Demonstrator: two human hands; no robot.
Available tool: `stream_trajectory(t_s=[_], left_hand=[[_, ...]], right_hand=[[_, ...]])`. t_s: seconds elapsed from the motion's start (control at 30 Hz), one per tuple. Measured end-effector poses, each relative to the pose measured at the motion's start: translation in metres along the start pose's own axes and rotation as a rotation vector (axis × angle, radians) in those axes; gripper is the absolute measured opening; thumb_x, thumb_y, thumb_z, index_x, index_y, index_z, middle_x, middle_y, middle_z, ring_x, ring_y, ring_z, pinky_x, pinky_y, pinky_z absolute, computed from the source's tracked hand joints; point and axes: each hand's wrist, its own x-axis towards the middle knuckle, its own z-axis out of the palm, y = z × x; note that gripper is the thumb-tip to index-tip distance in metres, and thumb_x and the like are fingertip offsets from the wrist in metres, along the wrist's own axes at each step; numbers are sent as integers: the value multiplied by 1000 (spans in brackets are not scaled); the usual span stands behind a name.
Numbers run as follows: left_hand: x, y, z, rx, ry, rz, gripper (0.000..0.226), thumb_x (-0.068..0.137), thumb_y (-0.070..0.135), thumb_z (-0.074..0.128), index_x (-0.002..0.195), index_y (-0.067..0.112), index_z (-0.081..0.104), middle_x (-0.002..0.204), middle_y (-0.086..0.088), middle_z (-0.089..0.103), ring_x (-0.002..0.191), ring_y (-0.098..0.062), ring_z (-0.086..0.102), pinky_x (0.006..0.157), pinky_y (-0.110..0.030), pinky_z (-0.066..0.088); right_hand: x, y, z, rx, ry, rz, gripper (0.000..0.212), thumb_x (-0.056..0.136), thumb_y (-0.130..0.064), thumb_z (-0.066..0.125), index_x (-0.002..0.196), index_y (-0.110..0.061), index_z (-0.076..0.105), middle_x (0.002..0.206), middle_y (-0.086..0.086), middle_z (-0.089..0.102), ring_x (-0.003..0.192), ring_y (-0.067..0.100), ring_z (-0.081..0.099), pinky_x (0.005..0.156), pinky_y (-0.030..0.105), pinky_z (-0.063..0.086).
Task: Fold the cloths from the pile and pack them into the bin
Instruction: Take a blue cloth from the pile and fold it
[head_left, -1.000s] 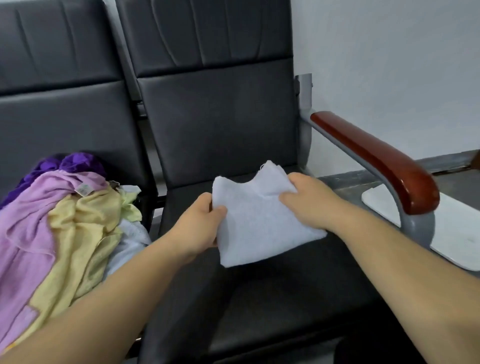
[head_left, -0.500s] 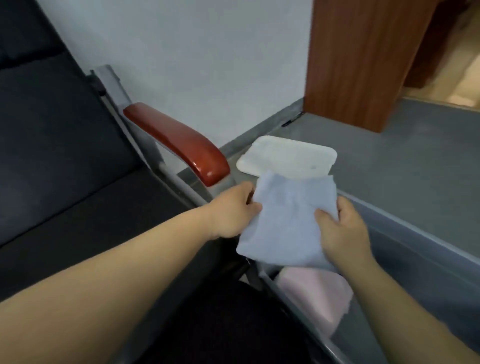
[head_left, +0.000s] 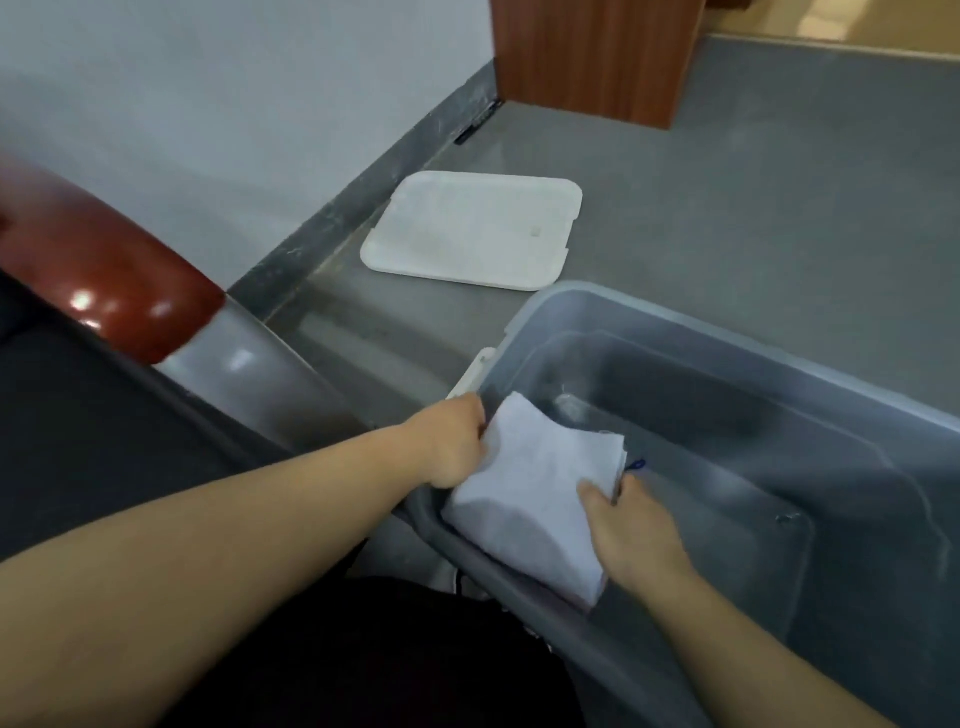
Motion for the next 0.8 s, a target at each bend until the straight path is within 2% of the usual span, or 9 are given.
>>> stream_trajectory(t_s=[0.07, 0.13, 0.23, 0.33, 0.4, 0.5, 0.6, 0.7, 0.8], left_hand=[[1, -3, 2, 21, -4, -5, 29, 98, 28, 58, 116, 9, 48, 99, -8, 62, 89, -26, 58, 80, -32, 45], [-6, -3, -2, 0, 14, 16, 35, 96, 28, 59, 123, 11, 45, 97, -6, 65, 89, -27, 61, 86, -38, 51], [-38, -3, -15, -93, 82, 26, 37, 93, 32, 61, 126, 22, 46, 98, -2, 67, 88, -23, 64, 84, -39, 55], [-88, -15, -23, -255, 153, 47, 32, 94, 29, 66, 122, 26, 51, 102, 7, 66, 89, -16, 67, 82, -38, 58], [-127, -28, -27, -332, 252, 61, 31, 94, 27, 67, 122, 29, 53, 102, 10, 66, 88, -6, 66, 84, -32, 57], [-189, -57, -33, -439, 464, 17, 30, 93, 20, 69, 116, 35, 56, 101, 11, 67, 87, -6, 66, 82, -29, 55], [-251, -95, -36, -468, 635, -93, 31, 92, 24, 70, 113, 41, 55, 102, 19, 65, 88, -8, 66, 82, -35, 55], [-317, -139, -33, -426, 741, -229, 30, 92, 31, 70, 115, 42, 53, 102, 24, 63, 89, 0, 64, 82, -31, 54], [-374, -179, -25, -399, 838, -339, 31, 92, 33, 70, 116, 41, 52, 102, 21, 64, 90, 3, 63, 80, -27, 53]], right_hand=[[9, 5, 0, -221, -120, 92, 65, 101, -56, 42, 147, -8, 46, 139, 14, 58, 119, 34, 60, 88, 36, 45], [10, 2, -3, -317, -150, 68, 67, 100, -57, 44, 149, -11, 45, 142, 13, 57, 124, 33, 58, 92, 36, 45], [-3, -22, -8, -309, -93, -150, 52, 97, -55, 51, 141, -26, 52, 141, -2, 58, 129, 24, 55, 101, 36, 45], [-27, -58, -10, -216, -65, -389, 31, 93, -56, 56, 121, -45, 54, 130, -21, 59, 111, 9, 61, 101, 37, 46], [-49, -86, -8, -125, -86, -548, 22, 96, -44, 62, 117, -40, 59, 116, -23, 60, 95, -3, 60, 87, 26, 45], [-94, -132, 1, -48, -112, -757, 14, 94, -35, 68, 107, -38, 63, 94, -20, 63, 80, -7, 59, 73, 20, 42], [-142, -178, 22, -156, -184, -955, 11, 94, -39, 67, 104, -38, 63, 93, -18, 62, 81, -2, 61, 73, 20, 47], [-198, -217, 54, -267, -278, -1150, 11, 96, -40, 65, 106, -39, 61, 97, -20, 58, 82, 0, 60, 73, 19, 49], [-249, -246, 95, -402, -346, -1318, 14, 97, -41, 62, 111, -38, 61, 103, -19, 55, 87, 2, 59, 79, 29, 54]])
